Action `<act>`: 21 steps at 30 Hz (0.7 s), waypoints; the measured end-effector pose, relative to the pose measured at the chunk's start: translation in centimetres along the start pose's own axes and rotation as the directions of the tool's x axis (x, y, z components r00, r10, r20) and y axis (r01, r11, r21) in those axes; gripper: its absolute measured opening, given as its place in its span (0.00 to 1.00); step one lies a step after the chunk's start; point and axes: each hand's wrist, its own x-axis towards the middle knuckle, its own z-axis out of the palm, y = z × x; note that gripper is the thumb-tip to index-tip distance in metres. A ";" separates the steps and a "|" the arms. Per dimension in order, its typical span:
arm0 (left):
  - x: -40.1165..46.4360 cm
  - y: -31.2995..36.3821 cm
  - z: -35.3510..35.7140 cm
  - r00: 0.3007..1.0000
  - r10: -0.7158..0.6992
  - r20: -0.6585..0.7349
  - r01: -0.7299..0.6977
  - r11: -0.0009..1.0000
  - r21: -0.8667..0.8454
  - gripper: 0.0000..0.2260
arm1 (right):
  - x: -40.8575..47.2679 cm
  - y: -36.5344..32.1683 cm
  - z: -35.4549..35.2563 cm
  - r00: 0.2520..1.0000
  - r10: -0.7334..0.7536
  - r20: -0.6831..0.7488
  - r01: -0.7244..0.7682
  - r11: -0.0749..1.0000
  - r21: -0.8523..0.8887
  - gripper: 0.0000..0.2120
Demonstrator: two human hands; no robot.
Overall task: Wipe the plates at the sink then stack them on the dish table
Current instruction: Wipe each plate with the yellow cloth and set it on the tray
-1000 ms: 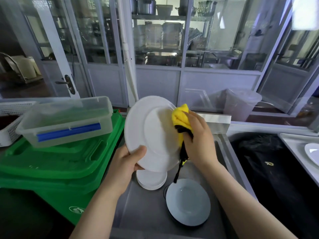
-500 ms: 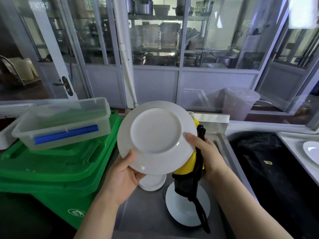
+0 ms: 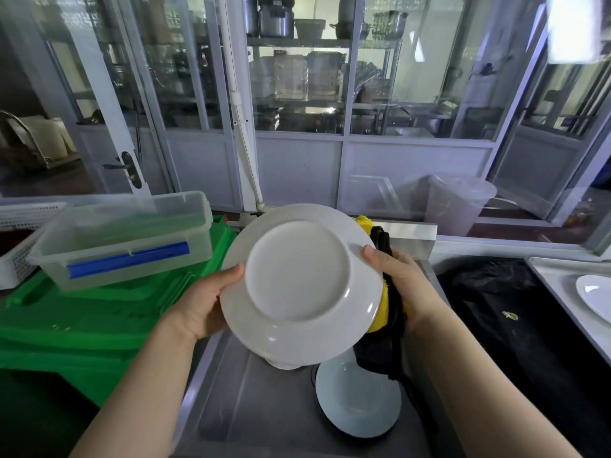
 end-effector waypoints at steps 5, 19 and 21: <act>-0.4 -0.2 0.8 0.987 0.159 -0.031 -0.160 0.987 -0.024 0.07 | 0.6 0.3 -0.7 0.892 -0.202 -0.404 0.156 0.977 -0.142 0.02; 1.4 -3.6 7.9 0.820 0.419 -0.391 -0.482 0.873 -0.076 0.06 | -1.3 3.1 3.4 0.617 -0.750 0.238 0.484 0.123 -0.866 0.27; 1.7 -4.2 8.5 0.811 0.394 -0.432 -0.483 0.868 -0.117 0.06 | -1.7 4.1 4.5 0.612 -0.734 0.294 0.539 0.116 -0.834 0.30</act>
